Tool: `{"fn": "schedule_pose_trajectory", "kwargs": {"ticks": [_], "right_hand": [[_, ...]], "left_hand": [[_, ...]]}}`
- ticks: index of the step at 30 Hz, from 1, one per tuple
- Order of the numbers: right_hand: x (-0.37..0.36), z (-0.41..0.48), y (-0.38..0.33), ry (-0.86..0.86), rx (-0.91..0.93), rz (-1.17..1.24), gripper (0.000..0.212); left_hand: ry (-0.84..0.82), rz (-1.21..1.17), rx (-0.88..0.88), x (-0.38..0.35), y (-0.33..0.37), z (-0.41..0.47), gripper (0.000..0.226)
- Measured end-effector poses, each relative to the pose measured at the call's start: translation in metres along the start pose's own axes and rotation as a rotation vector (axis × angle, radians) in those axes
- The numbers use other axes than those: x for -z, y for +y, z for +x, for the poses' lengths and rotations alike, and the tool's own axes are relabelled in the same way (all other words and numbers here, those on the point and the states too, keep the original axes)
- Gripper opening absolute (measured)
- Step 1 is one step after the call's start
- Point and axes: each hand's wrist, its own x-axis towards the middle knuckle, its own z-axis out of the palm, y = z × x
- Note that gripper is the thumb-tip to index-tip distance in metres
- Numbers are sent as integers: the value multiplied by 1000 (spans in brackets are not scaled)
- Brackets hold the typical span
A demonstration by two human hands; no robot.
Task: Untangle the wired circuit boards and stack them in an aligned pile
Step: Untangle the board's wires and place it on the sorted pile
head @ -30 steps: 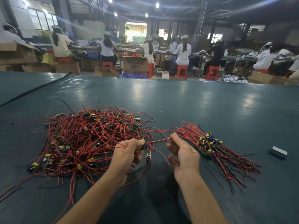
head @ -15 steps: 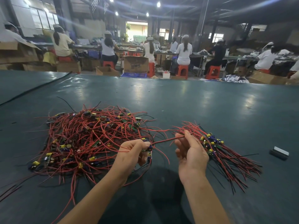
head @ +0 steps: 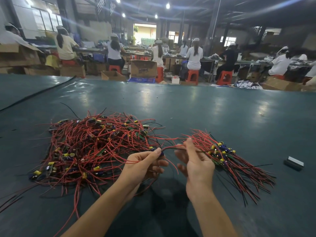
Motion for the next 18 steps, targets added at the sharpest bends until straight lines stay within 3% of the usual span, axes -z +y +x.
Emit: {"fn": "schedule_pose_trajectory", "kwargs": {"ticks": [3, 6, 11, 14, 18], "right_hand": [[-12, -16, 11, -174, -35, -109, 23], [-22, -25, 21, -288, -25, -71, 13], [-24, -22, 29, -240, -115, -32, 7], [-23, -19, 29, -221, -190, -4, 15], [-22, -16, 29, -182, -159, -49, 12]], "left_hand": [[33, -29, 0, 2, 1, -1, 36], [53, -24, -6, 3, 2, -1, 33], [70, -33, -34, 5, 3, 1, 25], [58, -3, -29, 6, 2, 2, 22], [43, 66, -21, 7, 0, 1, 26]]}}
